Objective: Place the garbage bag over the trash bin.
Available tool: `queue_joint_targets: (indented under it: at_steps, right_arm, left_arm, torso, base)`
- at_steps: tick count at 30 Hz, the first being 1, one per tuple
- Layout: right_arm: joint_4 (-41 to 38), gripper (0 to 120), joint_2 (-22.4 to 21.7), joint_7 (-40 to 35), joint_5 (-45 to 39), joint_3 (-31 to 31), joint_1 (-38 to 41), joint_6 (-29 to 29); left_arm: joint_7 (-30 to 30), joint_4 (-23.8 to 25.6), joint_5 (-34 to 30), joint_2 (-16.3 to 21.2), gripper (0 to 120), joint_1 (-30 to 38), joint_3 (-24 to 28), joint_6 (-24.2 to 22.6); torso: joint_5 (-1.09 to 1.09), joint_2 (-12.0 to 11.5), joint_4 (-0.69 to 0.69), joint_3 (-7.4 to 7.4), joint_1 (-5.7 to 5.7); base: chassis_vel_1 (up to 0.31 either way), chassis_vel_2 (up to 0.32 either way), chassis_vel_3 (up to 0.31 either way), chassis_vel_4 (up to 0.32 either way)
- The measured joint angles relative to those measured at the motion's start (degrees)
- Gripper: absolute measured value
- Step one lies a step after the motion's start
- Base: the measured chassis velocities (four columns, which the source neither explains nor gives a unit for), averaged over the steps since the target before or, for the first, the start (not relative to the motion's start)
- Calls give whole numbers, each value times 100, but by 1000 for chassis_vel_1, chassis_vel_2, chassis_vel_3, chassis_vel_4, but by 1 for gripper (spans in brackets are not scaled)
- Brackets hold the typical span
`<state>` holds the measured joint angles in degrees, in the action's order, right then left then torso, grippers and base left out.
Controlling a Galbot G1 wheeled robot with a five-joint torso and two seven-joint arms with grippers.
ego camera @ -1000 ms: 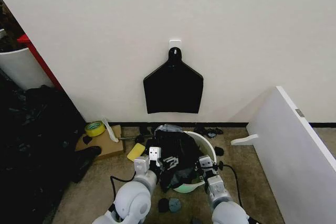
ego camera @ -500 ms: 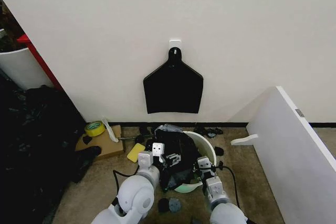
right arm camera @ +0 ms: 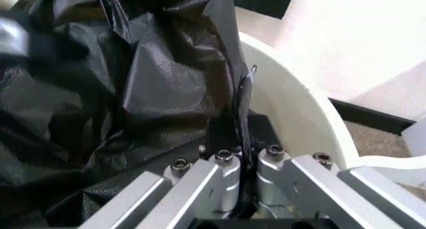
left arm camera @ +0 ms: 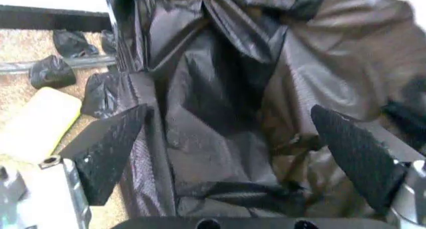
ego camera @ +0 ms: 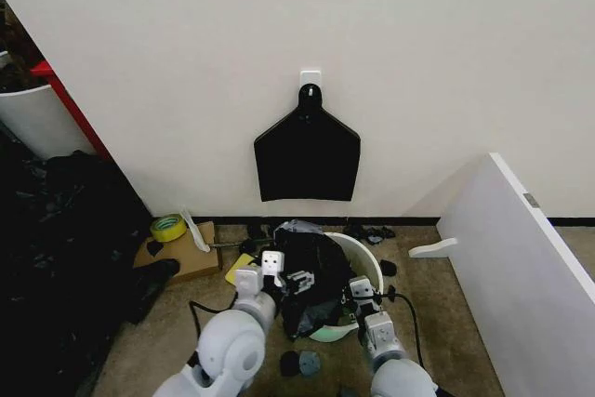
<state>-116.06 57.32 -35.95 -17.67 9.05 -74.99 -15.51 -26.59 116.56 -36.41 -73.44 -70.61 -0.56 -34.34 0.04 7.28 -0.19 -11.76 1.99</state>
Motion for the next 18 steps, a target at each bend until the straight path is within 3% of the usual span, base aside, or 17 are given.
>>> queue_joint_targets:
  at_steps: [6,10,12,18]
  right_arm:
    - [-33,0,2,-3,-6,-1,1,-8]
    - [-54,0,-23,-6,-7,-16,-1,-9]
    - [-56,0,-27,-6,-8,-20,-1,-9]
    - [-115,0,-95,-16,-34,-48,-19,-8]
  left_arm:
    - [9,-402,83,-74,93,137,33,94]
    - [-37,-542,81,-83,77,222,76,-16]
    - [-46,-560,79,-83,75,236,83,-34]
    - [-146,-936,39,-97,49,538,164,-154]
  torso:
    - [0,0,0,0,0]
    - [0,0,0,0,0]
    - [0,0,0,0,0]
    - [0,0,0,0,0]
  base:
    - [0,0,0,0]
    - [0,0,0,0]
    - [0,0,0,0]
    - [0,0,0,0]
